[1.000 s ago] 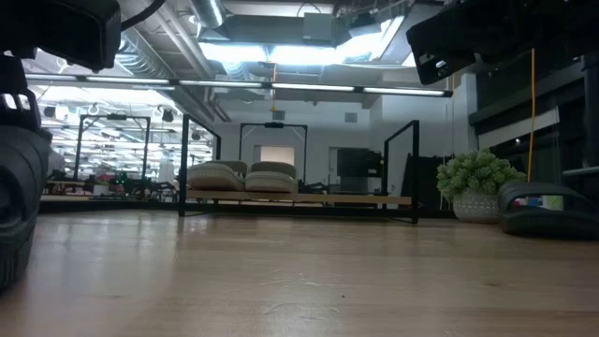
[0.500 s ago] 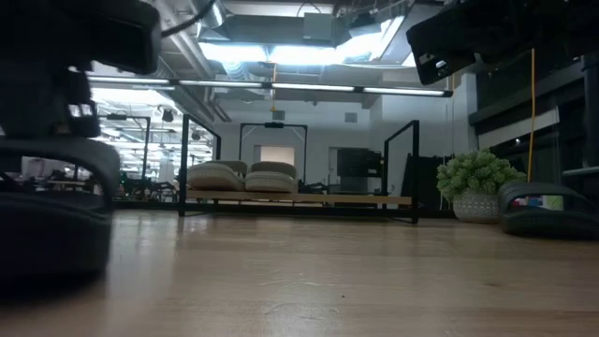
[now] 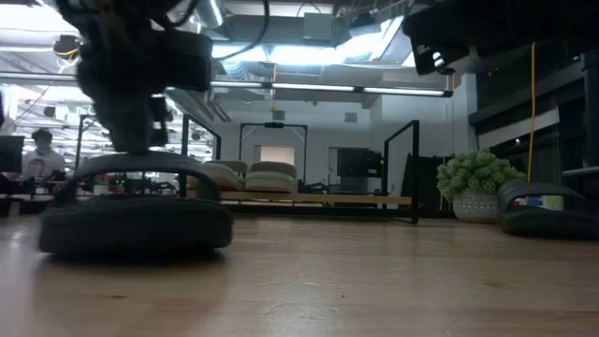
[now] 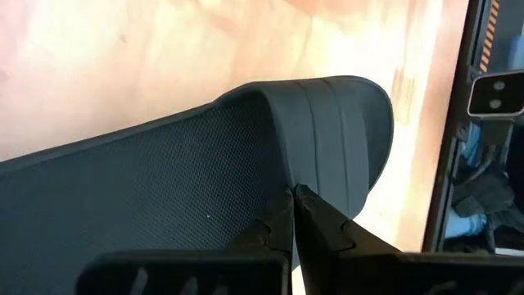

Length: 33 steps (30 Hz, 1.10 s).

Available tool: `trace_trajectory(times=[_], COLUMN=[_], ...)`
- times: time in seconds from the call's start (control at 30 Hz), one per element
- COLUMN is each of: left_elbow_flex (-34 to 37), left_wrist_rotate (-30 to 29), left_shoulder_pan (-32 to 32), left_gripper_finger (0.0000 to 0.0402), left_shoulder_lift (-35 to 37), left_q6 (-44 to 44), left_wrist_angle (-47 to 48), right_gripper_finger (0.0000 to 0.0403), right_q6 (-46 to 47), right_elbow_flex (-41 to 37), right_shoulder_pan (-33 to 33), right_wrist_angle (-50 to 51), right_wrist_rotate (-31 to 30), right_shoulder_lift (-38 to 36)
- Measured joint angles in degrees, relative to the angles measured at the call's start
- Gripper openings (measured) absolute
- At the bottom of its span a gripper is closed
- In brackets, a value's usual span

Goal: Pick and place slides into the shelf
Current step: Put the left black slide on the shelf

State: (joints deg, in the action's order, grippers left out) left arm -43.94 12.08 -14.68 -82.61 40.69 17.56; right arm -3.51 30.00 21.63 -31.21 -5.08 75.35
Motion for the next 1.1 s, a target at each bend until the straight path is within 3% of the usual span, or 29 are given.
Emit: trace_trajectory(times=[0.2, 0.5, 0.97, 1.1], left_elbow_flex=[0.0, 0.0, 0.0, 0.0], left_wrist_rotate=[3.09, 6.77, 6.73, 5.24], left_shoulder_pan=[6.01, 13.9, 18.23, 18.17], left_gripper_finger=[0.0, 0.0, 0.0, 0.0], left_shoulder_lift=[0.0, 0.0, 0.0, 0.02], left_q6=[-6.45, -12.37, -17.07, -15.42], left_wrist_angle=[0.13, 2.32, 2.33, 2.2], right_gripper_finger=[0.0014, 0.0014, 0.0015, 0.0035], right_q6=[-0.8, -1.54, -7.33, -7.49], right_elbow_flex=[0.22, 12.15, 27.12, 31.52], right_shoulder_pan=[-0.02, -0.02, -0.07, -0.07], right_wrist_angle=[-1.67, 16.1, 27.68, 31.39], right_wrist_rotate=[-0.44, -0.46, -0.42, -0.39], right_shoulder_lift=[0.0, 1.52, 18.67, 22.68])
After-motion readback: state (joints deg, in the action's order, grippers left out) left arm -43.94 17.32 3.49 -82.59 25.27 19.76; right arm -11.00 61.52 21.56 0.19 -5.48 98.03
